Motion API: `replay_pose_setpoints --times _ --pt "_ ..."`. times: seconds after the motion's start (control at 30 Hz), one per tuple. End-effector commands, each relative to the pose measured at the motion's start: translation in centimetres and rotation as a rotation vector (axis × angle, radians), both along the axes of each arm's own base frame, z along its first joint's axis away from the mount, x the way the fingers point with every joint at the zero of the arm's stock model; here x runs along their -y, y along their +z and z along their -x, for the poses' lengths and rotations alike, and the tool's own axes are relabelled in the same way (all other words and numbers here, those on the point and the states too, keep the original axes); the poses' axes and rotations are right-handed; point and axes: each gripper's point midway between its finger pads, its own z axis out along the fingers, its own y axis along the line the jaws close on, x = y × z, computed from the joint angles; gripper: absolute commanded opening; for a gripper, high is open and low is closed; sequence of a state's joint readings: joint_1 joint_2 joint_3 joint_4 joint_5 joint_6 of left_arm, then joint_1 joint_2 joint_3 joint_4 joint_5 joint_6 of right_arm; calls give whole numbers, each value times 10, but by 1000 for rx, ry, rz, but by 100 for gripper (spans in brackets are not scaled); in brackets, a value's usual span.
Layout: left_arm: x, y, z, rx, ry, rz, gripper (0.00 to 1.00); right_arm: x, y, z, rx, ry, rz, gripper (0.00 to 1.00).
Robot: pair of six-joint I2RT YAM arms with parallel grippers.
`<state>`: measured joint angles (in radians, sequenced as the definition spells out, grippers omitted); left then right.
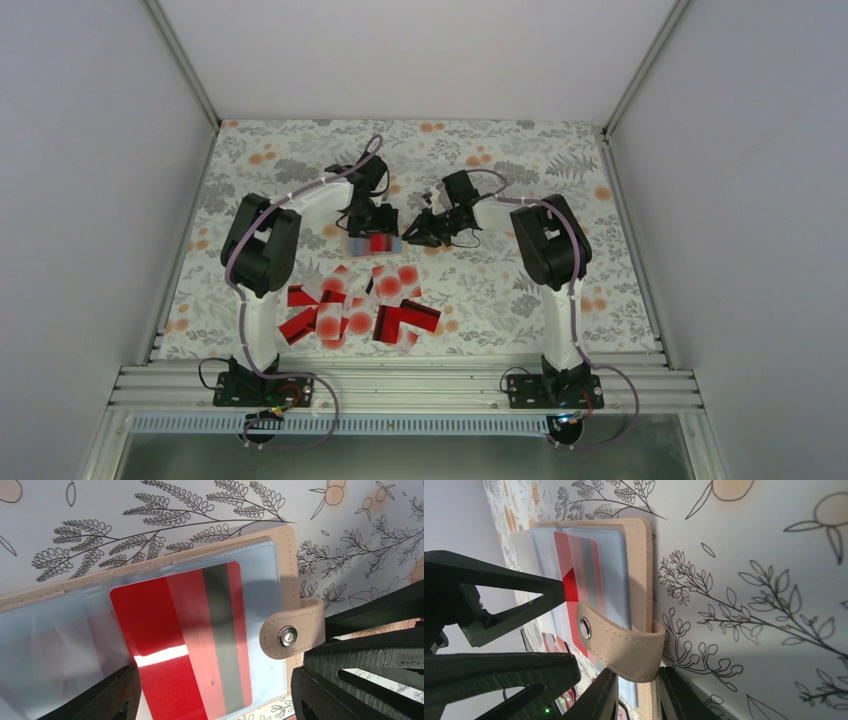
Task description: Put the credit cards into the card holder
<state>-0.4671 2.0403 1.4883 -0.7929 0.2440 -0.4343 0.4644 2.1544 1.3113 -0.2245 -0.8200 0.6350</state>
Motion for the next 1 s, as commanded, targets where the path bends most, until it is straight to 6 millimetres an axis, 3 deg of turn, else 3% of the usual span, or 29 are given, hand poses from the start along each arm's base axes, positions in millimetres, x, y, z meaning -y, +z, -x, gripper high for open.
replay_pose_setpoints --times 0.0,0.97 --pt "11 0 -2 0 -9 16 75 3 -22 9 -33 11 58 22" --pt "38 4 1 -2 -58 71 75 1 -24 9 -32 21 50 21"
